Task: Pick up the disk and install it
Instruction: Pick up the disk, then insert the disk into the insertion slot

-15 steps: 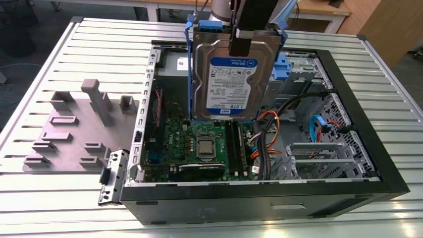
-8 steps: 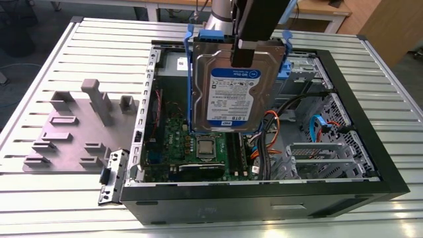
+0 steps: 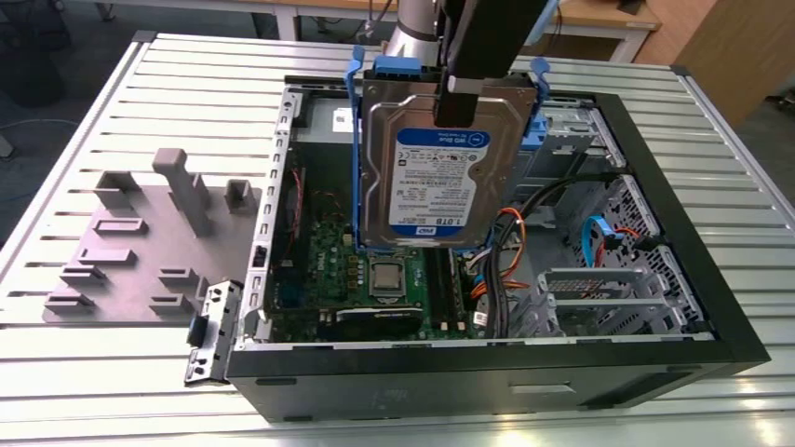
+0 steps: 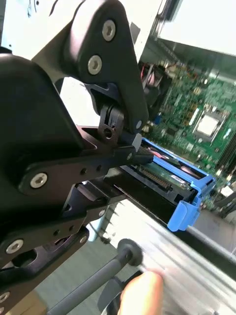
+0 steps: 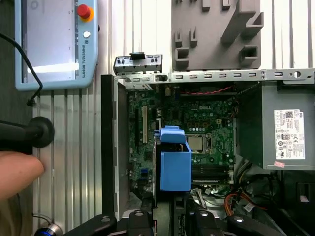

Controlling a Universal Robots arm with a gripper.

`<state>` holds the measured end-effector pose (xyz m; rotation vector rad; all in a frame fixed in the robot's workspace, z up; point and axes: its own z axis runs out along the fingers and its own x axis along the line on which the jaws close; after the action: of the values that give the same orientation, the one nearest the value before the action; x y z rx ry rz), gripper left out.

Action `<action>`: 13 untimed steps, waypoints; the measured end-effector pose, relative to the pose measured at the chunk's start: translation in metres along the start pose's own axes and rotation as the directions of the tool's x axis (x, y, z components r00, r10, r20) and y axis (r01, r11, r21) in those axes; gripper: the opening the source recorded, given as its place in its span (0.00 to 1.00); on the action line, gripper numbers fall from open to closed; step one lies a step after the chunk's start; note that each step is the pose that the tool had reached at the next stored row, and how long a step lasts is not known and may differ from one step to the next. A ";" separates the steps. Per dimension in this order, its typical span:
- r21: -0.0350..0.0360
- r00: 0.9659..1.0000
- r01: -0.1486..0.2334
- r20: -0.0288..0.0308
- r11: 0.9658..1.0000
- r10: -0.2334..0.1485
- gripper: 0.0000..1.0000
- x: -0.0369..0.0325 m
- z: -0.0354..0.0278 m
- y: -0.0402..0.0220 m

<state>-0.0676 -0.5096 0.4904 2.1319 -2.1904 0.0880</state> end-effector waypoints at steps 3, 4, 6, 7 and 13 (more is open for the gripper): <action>0.000 1.000 0.000 0.023 1.000 0.000 0.35 0.0012 0.0002 0.0000; 0.000 1.000 0.000 0.023 1.000 0.000 0.35 0.0015 0.0005 0.0001; 0.000 1.000 0.000 0.023 1.000 0.000 0.35 0.0022 0.0011 -0.0002; 0.000 1.000 0.000 0.023 1.000 0.000 0.35 0.0028 0.0015 -0.0005; 0.000 1.000 0.000 0.024 1.000 0.000 0.35 0.0057 0.0036 -0.0041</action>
<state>-0.0637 -0.5158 0.4873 2.1440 -2.2026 0.0628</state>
